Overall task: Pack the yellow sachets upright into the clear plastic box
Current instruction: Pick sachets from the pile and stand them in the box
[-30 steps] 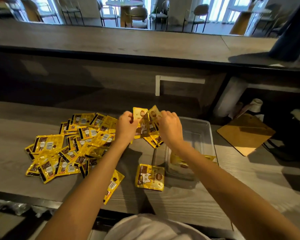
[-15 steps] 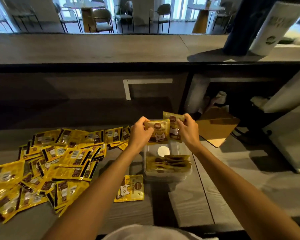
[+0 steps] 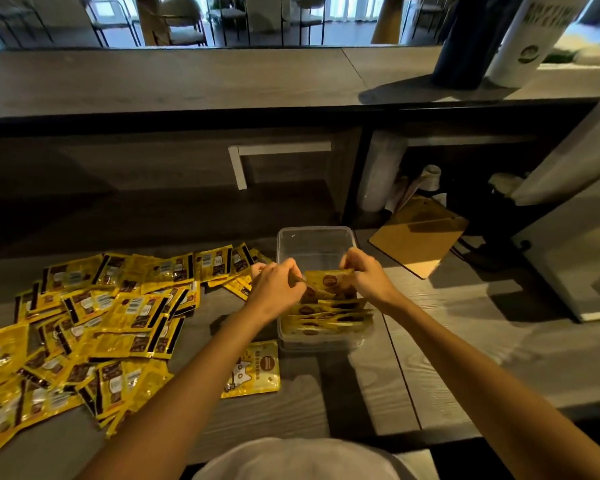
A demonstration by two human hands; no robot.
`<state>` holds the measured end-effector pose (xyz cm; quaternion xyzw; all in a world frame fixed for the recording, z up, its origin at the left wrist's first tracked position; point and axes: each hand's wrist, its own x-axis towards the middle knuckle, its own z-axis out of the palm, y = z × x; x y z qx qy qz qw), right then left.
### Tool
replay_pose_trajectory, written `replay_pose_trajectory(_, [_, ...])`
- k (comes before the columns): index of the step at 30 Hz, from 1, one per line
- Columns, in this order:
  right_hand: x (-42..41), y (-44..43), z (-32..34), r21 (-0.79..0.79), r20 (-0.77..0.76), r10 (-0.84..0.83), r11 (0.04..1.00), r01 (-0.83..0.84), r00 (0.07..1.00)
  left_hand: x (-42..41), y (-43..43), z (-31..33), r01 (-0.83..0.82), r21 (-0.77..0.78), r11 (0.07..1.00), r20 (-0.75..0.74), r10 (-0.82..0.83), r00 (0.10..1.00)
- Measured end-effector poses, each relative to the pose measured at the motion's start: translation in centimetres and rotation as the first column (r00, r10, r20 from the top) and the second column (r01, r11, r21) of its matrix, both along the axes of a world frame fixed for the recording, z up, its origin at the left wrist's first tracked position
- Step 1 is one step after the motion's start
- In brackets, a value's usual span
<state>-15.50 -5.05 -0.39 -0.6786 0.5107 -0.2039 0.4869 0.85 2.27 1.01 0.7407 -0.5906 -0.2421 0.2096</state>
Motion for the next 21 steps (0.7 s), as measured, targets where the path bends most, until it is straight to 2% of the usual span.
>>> replay_pose_trajectory(5, [-0.3,-0.1,0.6,0.018,-0.051,0.139,0.990,-0.138,0.989,0.3,0.4,-0.5,0.064,0.029,0.998,-0.063,-0.062,0.996])
replay_pose_trajectory(9, [-0.3,-0.2,0.8,0.129,-0.011,0.066,0.990,-0.064,0.998,1.1,0.2,-0.3,0.152,0.070,0.986,-0.105,-0.144,0.984])
replay_pose_trajectory(11, [-0.3,-0.3,1.0,0.112,-0.067,0.119,0.987,-0.111,0.991,1.4,0.0,-0.2,0.193,0.101,0.976,-0.064,-0.188,0.980])
replay_pose_trajectory(14, [0.1,0.0,1.3,0.063,-0.238,0.308,0.951,-0.302,0.921,1.3,-0.3,0.1,0.242,0.160,0.957,0.069,-0.255,0.964])
replay_pose_trajectory(17, [0.3,0.2,1.3,0.029,-0.385,0.371,0.920,-0.391,0.845,1.3,-0.6,0.3,0.288,0.240,0.927,0.078,-0.314,0.946])
replay_pose_trajectory(21, [0.0,0.7,1.9,0.025,-0.408,0.459,0.870,-0.493,0.789,0.9,-0.6,0.1,0.350,0.338,0.873,0.145,-0.416,0.898])
